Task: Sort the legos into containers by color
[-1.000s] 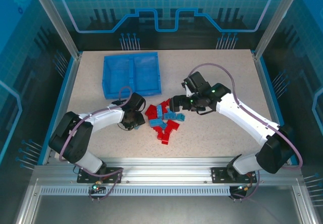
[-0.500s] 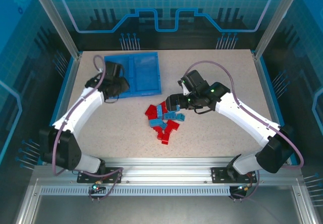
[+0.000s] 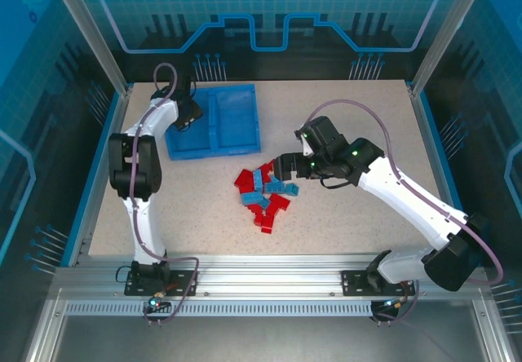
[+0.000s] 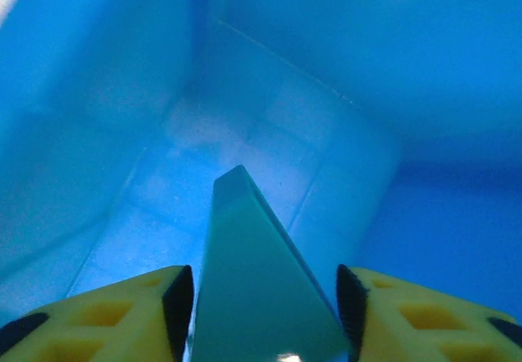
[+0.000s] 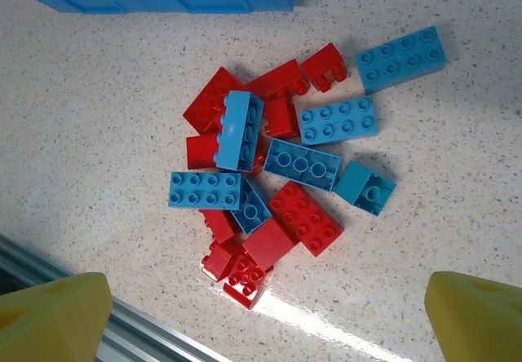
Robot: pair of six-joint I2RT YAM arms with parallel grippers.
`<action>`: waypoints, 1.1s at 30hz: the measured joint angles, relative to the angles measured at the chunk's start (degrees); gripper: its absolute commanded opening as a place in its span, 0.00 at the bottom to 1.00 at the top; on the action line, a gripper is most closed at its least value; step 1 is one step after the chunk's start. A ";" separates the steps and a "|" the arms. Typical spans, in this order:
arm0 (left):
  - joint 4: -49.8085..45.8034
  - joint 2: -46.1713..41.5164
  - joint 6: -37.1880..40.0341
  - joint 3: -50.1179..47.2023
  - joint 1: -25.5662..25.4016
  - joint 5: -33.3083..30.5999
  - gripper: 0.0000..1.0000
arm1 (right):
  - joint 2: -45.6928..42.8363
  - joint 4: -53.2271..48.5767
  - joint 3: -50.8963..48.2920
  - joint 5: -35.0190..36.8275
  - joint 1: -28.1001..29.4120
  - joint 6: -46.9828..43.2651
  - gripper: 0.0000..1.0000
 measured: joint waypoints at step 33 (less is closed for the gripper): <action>2.43 -76.67 36.39 -48.54 -19.52 19.96 0.99 | 40.24 1.73 20.76 3.43 -3.85 26.67 0.55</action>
